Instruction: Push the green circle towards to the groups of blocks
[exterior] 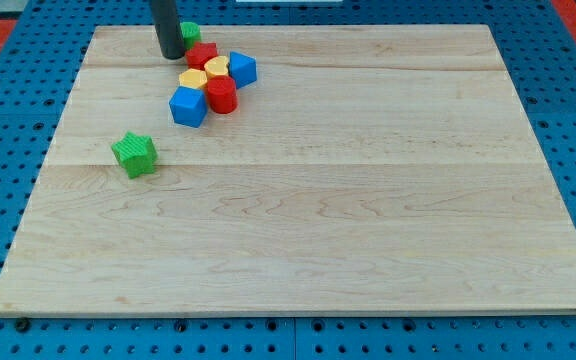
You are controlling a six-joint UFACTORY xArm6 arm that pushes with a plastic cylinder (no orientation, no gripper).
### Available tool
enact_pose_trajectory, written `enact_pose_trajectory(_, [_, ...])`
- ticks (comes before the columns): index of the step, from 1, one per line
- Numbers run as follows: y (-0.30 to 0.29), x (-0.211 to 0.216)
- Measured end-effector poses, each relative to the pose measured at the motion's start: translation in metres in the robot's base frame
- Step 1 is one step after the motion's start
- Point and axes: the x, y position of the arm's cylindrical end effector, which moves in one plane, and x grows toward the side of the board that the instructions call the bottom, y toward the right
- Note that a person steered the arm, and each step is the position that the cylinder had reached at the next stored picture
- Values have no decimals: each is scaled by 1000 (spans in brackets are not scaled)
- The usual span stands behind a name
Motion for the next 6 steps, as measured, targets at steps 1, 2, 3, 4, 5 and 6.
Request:
enact_pose_trajectory(1, [-24, -16])
enact_pose_trajectory(2, [-53, -41])
enact_pose_trajectory(3, [-29, -50])
enact_pose_trajectory(4, [16, -48])
enact_pose_trajectory(5, [64, -47])
enact_pose_trajectory(6, [84, -50])
